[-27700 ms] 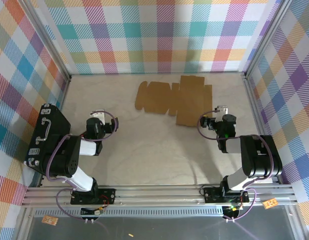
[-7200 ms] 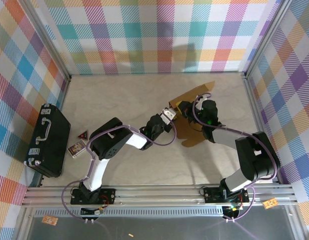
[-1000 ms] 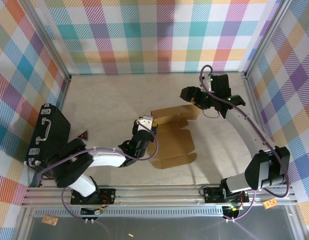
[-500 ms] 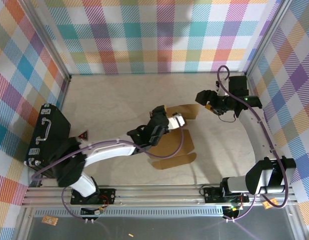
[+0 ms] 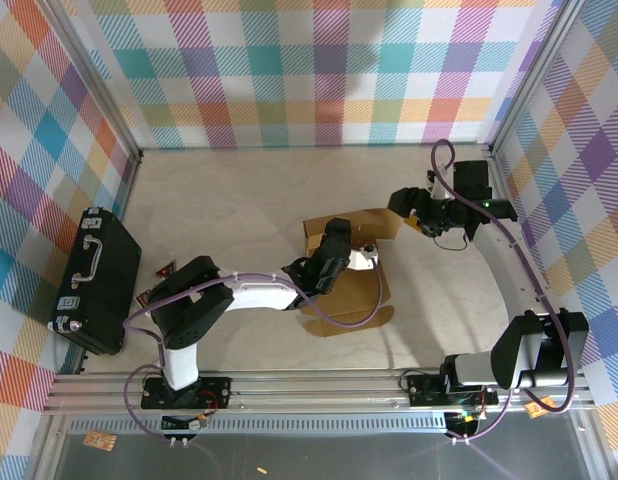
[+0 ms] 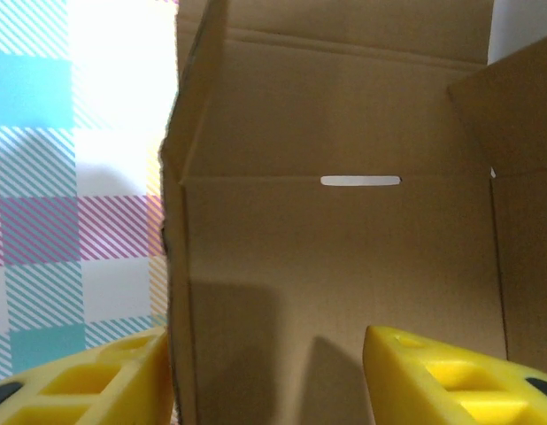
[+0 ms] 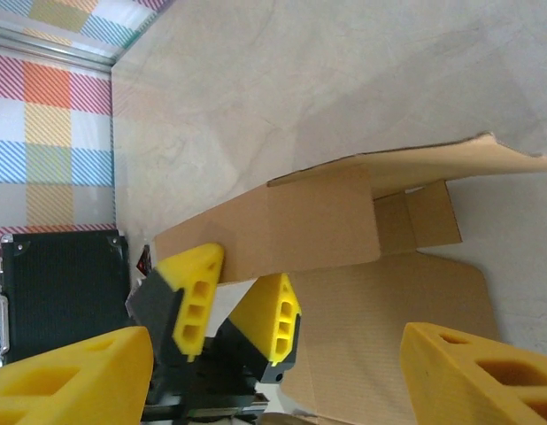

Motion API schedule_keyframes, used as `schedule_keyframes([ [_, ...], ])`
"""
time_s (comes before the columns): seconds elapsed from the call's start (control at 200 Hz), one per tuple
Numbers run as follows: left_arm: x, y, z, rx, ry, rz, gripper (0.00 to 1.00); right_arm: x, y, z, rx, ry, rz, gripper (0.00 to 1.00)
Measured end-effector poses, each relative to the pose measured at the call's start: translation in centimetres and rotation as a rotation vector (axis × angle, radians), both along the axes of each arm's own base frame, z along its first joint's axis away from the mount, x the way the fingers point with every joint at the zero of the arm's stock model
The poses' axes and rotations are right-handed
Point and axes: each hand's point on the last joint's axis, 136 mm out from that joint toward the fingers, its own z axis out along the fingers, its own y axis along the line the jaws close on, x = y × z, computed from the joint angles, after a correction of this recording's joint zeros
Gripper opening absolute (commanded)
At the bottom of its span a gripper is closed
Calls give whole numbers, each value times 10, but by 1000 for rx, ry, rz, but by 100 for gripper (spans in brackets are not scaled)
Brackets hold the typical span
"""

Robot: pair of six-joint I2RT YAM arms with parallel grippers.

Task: Fold the paper box

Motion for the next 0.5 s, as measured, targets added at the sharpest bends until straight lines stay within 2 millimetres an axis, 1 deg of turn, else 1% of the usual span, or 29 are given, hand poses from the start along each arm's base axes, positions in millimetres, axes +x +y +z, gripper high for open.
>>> schedule_keyframes([
  [0.13, 8, 3, 7, -12, -38, 0, 36, 2, 5, 5, 34, -12, 12, 72],
  [0.205, 8, 6, 6, -21, -52, -7, 34, 5, 13, 8, 77, -17, 36, 71],
  [0.24, 7, 7, 4, -19, -56, -11, 31, 7, 19, 6, 97, -10, 51, 70],
  [0.29, 6, 9, 3, -23, -66, -16, 26, 10, 28, 0, 113, 4, 75, 70],
  [0.325, 5, 9, 4, -28, -79, -22, 25, 12, 36, -6, 123, 23, 93, 69],
  [0.4, 4, 9, 8, -36, -106, -31, 26, 13, 56, -21, 138, 72, 130, 68],
  [0.5, 2, 10, 8, -36, -124, -41, 26, 13, 74, -38, 141, 122, 160, 68],
])
